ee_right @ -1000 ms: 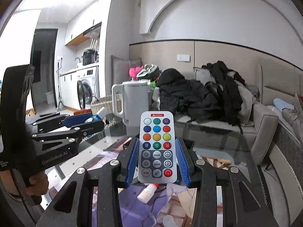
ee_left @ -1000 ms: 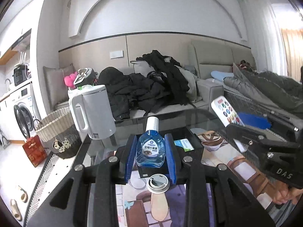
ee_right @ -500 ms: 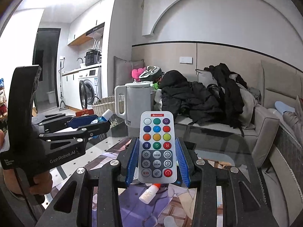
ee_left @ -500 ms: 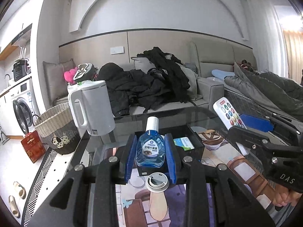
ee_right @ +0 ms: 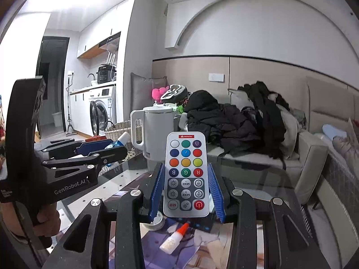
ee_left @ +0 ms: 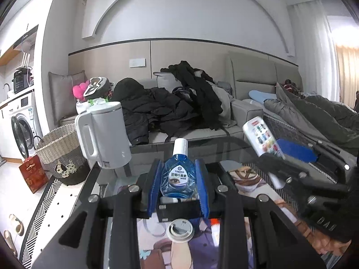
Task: Organize rigid objects
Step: 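Lift the eye-drop bottle with the left gripper while the right lifts the remote, then lower the bottle and remote into the black box and open both grippers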
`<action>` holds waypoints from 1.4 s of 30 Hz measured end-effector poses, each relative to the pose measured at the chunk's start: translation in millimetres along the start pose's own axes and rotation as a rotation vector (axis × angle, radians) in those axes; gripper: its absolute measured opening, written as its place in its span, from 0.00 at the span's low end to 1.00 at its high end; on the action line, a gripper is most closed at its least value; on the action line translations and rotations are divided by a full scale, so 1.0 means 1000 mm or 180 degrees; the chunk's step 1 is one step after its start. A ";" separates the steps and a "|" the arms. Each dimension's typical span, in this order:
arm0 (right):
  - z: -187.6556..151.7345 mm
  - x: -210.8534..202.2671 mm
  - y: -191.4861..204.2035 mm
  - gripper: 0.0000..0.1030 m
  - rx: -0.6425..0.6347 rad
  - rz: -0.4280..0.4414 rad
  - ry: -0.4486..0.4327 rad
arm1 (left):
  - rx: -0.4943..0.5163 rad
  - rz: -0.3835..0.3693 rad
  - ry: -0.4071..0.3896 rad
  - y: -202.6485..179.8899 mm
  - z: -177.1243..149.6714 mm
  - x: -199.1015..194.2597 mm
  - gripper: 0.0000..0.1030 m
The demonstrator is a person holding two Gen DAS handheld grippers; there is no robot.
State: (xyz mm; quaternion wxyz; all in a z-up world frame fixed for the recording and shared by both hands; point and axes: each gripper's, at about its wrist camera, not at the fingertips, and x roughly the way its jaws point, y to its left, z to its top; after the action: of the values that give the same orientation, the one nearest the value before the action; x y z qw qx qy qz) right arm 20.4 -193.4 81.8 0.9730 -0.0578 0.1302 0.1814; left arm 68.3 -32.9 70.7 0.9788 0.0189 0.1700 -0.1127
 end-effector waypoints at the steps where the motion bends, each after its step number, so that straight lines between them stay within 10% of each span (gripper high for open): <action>1: 0.002 0.003 0.001 0.38 -0.0008 -0.0002 -0.0003 | -0.0007 -0.0002 -0.0010 0.000 0.002 0.002 0.28; 23: 0.039 0.120 -0.023 0.38 -0.0116 -0.0261 0.0126 | -0.0361 0.0078 -0.0117 0.031 0.033 0.096 0.28; 36: -0.005 0.190 -0.057 0.38 0.0278 -0.0159 0.0999 | -0.0280 -0.0167 0.1156 0.013 -0.006 0.172 0.28; 42: -0.037 0.218 -0.065 0.38 0.0592 0.0023 0.1661 | -0.0245 -0.0151 0.1366 0.007 -0.014 0.181 0.28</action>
State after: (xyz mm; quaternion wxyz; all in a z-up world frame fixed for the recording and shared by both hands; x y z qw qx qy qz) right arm 231.9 -186.0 -8.7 0.9071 -0.0125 0.3927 0.1511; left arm 231.0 -63.8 -3.2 0.9173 0.0010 0.3789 -0.1225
